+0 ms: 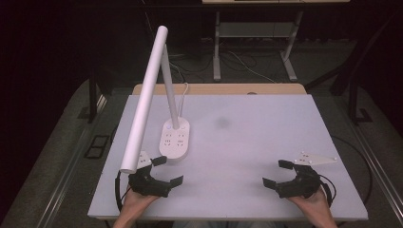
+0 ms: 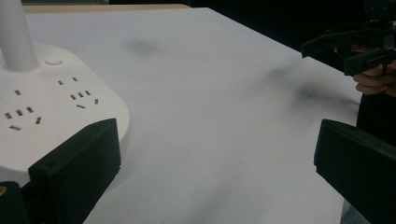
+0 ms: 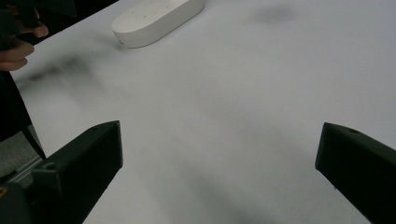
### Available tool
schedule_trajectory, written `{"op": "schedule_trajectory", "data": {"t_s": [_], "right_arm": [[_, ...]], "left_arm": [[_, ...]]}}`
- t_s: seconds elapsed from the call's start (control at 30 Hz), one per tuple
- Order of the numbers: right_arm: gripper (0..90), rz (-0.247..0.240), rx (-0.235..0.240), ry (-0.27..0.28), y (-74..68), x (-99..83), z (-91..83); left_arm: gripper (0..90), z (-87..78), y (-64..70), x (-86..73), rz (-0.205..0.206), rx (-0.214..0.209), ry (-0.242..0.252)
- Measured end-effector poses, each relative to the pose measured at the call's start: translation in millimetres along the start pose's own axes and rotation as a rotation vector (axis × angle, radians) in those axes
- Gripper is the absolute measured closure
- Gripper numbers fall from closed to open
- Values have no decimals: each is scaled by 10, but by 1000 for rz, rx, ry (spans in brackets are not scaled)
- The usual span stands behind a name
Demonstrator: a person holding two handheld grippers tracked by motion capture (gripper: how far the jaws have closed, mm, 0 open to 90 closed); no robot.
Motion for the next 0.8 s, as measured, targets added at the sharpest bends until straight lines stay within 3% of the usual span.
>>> {"op": "schedule_trajectory", "data": {"t_s": [0.8], "right_arm": [[2, -9, -5, -32, -9, -21, 22]], "left_arm": [[2, 10, 70, 9, 15, -15, -41]]}}
Point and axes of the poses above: each handheld gripper's, and its own axes: z roughly forward along the jaws, x roughly out of its top, y roughly to its right, the point moved 4 cm from there along z, roughly forward along the jaws, and after that the axes turned 12 degrees about -y, right-handed, at the moved point
